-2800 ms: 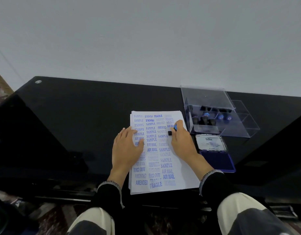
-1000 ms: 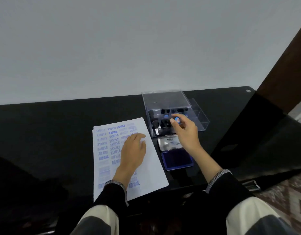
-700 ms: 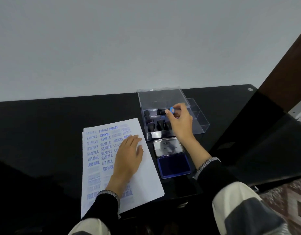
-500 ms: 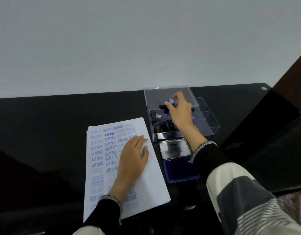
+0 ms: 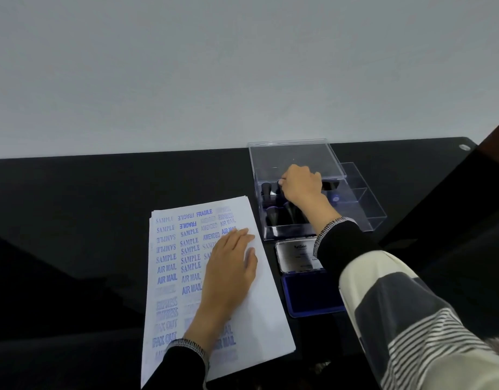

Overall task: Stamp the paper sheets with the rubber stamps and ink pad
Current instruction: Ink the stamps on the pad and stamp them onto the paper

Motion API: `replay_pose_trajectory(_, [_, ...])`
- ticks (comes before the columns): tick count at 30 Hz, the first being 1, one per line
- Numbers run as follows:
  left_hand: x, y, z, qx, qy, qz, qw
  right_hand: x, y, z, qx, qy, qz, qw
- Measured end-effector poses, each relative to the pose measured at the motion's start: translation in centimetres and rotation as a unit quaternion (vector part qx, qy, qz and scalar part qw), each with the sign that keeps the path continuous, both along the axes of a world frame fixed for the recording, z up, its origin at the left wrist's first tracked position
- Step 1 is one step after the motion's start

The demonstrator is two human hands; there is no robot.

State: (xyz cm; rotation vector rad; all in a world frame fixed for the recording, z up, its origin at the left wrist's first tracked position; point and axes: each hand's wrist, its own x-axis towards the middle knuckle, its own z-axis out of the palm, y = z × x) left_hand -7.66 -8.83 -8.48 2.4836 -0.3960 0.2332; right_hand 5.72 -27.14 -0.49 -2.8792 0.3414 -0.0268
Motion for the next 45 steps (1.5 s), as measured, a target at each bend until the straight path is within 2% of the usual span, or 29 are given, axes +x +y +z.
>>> replay_pose_trajectory(3, [0.0, 0.0, 0.0, 0.002, -0.003, -0.002, 1.0, -0.4, 0.2, 0.4, -0.002, -0.031, -0.027, 0.999])
replay_pose_trajectory(5, [0.0, 0.0, 0.0, 0.002, -0.007, -0.003, 1.0, -0.8, 0.3, 1.0, -0.042, -0.037, -0.048, 0.997])
replay_pose_trajectory(9, [0.0, 0.0, 0.0, -0.001, -0.005, -0.002, 1.0, -0.9, 0.6, 1.8, -0.093, 0.01, -0.071, 0.993])
replay_pose_trajectory(14, [-0.2, 0.0, 0.3, -0.013, -0.006, -0.002, 1.0, -0.7, 0.9, 2.1, -0.046, 0.038, -0.085, 0.995])
replay_pose_trajectory(18, [-0.2, 0.0, 0.3, -0.016, -0.006, -0.004, 1.0, -1.7, 1.2, 2.7, -0.004, -0.045, -0.105, 0.993])
replay_pose_trajectory(20, [-0.1, 0.0, 0.2, -0.021, -0.009, -0.002, 1.0, -3.0, 1.3, 3.1, 0.056, -0.139, -0.112, 0.982])
replay_pose_trajectory(22, [-0.1, 0.0, 0.3, -0.033, -0.024, -0.001, 0.999, -5.0, 1.2, 3.6, 0.192, -0.217, -0.107, 0.951])
replay_pose_trajectory(23, [-0.1, -0.1, 0.3, -0.03, -0.039, -0.003, 0.999, -6.1, 1.1, 3.7, 0.277, -0.241, -0.113, 0.923])
replay_pose_trajectory(26, [-0.2, -0.2, 0.7, 0.019, -0.064, -0.007, 0.998, -9.7, 0.5, 3.0, 0.48, -0.245, -0.153, 0.828])
replay_pose_trajectory(28, [-0.4, -0.4, 1.3, 0.053, -0.053, -0.009, 0.997, -12.2, -0.2, 1.7, 0.521, -0.214, -0.153, 0.812])
replay_pose_trajectory(32, [-1.4, -0.9, 2.5, 0.103, -0.026, -0.002, 0.994, -16.8, -2.3, -0.3, 0.491, -0.162, -0.114, 0.849])
replay_pose_trajectory(34, [-2.4, -0.9, 2.7, 0.077, -0.016, -0.008, 0.997, -18.6, -3.2, -0.4, 0.445, -0.137, -0.089, 0.88])
replay_pose_trajectory(37, [-4.7, -0.7, 2.5, 0.004, 0.02, -0.081, 0.997, -20.4, -3.9, -0.1, 0.365, -0.08, -0.047, 0.927])
replay_pose_trajectory(39, [-6.1, -0.9, 2.4, -0.006, 0.049, -0.124, 0.991, -21.1, -3.8, -0.1, 0.325, -0.04, -0.021, 0.945])
replay_pose_trajectory(45, [-7.3, -1.2, 1.4, 0.088, 0.053, -0.142, 0.984, -21.8, -2.7, 0.1, 0.25, 0.007, 0.017, 0.968])
